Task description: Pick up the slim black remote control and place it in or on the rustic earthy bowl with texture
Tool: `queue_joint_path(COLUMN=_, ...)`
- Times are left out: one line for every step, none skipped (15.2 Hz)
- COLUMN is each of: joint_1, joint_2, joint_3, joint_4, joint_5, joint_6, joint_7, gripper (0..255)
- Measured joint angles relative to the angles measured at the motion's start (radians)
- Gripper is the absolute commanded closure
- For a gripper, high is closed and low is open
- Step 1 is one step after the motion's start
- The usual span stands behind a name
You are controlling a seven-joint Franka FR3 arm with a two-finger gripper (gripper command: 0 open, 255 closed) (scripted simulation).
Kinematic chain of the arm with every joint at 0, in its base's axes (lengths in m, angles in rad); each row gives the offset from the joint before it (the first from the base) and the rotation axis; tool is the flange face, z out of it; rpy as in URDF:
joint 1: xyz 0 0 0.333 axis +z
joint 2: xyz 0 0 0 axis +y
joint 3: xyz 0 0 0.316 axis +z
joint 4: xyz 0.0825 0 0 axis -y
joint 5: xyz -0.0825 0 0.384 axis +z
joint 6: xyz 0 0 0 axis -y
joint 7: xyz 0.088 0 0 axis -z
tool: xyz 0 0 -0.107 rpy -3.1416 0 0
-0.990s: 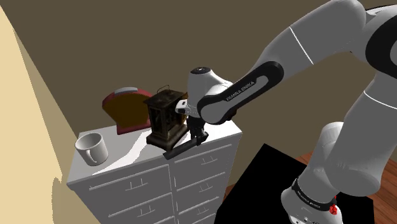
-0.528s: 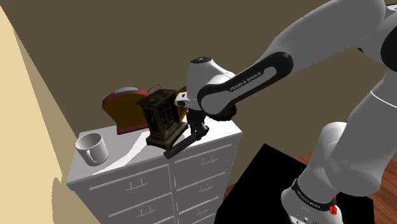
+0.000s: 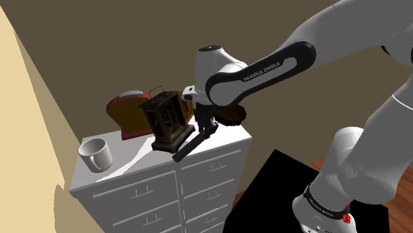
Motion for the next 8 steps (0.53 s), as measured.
queue_joint_path(joint_1=-0.001, joint_2=-0.009, joint_3=-0.001, joint_4=0.008, joint_5=0.001, joint_6=-0.017, joint_7=-0.002, gripper=255)
queue_joint_path(joint_1=0.000, joint_2=-0.015, joint_3=-0.001, joint_4=0.019, joint_5=0.001, joint_6=-0.033, joint_7=-0.002, gripper=255)
queue_joint_path(joint_1=0.000, joint_2=-0.022, joint_3=-0.001, joint_4=0.024, joint_5=0.002, joint_6=-0.045, joint_7=-0.002, gripper=255)
queue_joint_path(joint_1=0.000, joint_2=-0.028, joint_3=0.000, joint_4=0.031, joint_5=0.002, joint_6=-0.059, joint_7=-0.001, gripper=255)
queue_joint_path(joint_1=0.000, joint_2=-0.034, joint_3=-0.001, joint_4=0.040, joint_5=0.003, joint_6=-0.073, joint_7=-0.004, gripper=255)
queue_joint_path(joint_1=0.001, joint_2=-0.036, joint_3=0.000, joint_4=0.049, joint_5=0.003, joint_6=-0.086, joint_7=-0.002, gripper=255)
queue_joint_path(joint_1=0.001, joint_2=-0.042, joint_3=0.000, joint_4=0.058, joint_5=0.004, joint_6=-0.101, joint_7=-0.003, gripper=255)
queue_joint_path(joint_1=-0.001, joint_2=-0.048, joint_3=-0.002, joint_4=0.063, joint_5=0.004, joint_6=-0.112, joint_7=-0.007, gripper=255)
